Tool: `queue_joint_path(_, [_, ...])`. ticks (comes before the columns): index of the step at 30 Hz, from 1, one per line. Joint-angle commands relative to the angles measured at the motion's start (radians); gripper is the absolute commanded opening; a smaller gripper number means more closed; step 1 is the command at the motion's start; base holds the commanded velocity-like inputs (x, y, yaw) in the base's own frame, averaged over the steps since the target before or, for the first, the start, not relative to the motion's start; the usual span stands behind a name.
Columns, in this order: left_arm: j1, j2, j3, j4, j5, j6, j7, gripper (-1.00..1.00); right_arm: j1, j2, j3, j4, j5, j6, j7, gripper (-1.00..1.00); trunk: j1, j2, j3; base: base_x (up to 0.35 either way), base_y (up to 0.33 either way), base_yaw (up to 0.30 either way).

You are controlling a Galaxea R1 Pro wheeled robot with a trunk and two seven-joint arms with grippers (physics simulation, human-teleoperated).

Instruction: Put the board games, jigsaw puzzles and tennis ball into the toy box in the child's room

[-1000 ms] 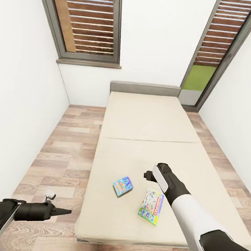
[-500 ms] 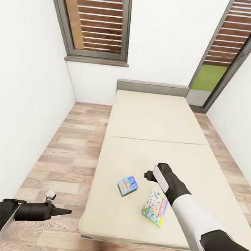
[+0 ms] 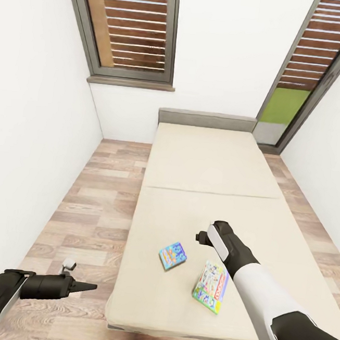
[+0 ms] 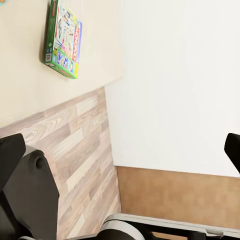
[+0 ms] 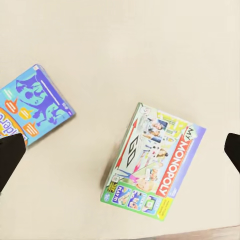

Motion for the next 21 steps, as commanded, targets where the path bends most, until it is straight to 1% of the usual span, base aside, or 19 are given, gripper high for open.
queue_joint_path(1, [0.000,0.000,0.000,0.000,0.000,0.011,-0.004,1.00,-0.001,-0.001,0.004,-0.001,-0.010,0.002,-0.010,1.00,0.001,-0.002,-0.002,0.166,-0.002,0.000])
queue_joint_path(14, [0.000,0.000,0.000,0.000,-0.002,0.012,-0.004,1.00,0.000,-0.001,0.004,-0.001,-0.011,0.001,-0.009,1.00,0.001,-0.002,-0.002,0.105,0.000,0.000])
queue_joint_path(21, [0.000,0.000,0.001,0.000,-0.002,0.011,-0.004,1.00,0.001,-0.001,0.002,0.000,-0.011,0.001,-0.008,1.00,0.001,-0.002,-0.003,0.029,0.000,0.000])
